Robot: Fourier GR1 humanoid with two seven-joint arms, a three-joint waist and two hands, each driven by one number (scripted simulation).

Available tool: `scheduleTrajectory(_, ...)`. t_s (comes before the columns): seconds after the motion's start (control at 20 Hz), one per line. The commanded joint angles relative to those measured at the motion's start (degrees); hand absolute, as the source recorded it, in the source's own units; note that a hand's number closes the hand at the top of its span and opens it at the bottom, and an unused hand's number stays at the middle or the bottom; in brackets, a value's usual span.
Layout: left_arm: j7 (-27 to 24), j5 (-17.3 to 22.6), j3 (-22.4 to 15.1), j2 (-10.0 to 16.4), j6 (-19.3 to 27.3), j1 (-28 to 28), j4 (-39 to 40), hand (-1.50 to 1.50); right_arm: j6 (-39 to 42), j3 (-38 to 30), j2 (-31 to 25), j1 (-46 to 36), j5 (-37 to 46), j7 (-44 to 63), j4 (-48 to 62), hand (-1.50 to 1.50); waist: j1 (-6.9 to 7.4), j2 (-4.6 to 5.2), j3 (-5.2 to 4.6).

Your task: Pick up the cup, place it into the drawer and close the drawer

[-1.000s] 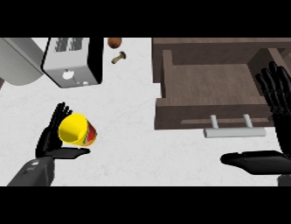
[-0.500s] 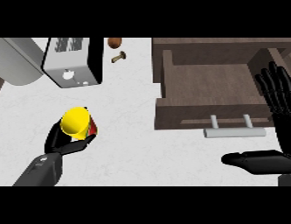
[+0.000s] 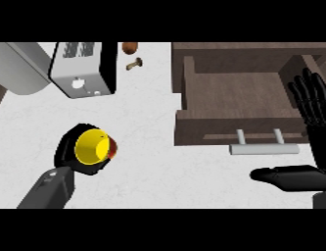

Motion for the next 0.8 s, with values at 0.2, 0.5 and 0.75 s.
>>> scheduleTrajectory(0.2, -10.25, 5.8, 6.75, 0.31, 3.9, 0.17, -1.45, 1.5, 1.4, -2.42, -1.77, -0.94, -1.11, -2.63, 2.94, -1.5, -0.08, 0.25, -0.01)
scheduleTrajectory(0.5, -14.37, 4.85, 4.68, -0.63, 0.96, 2.65, -5.29, 1.5, 0.17, -1.42, -0.88, -0.29, -0.66, 0.73, -0.65, -1.5, 0.14, -0.19, 0.03)
scheduleTrajectory(0.75, -5.38, 6.27, 3.43, -0.56, 3.24, -2.89, -13.01, 1.5, 0.91, -3.22, -1.53, 1.15, -2.4, 1.08, -0.52, -1.5, 0.89, -0.71, 0.21)
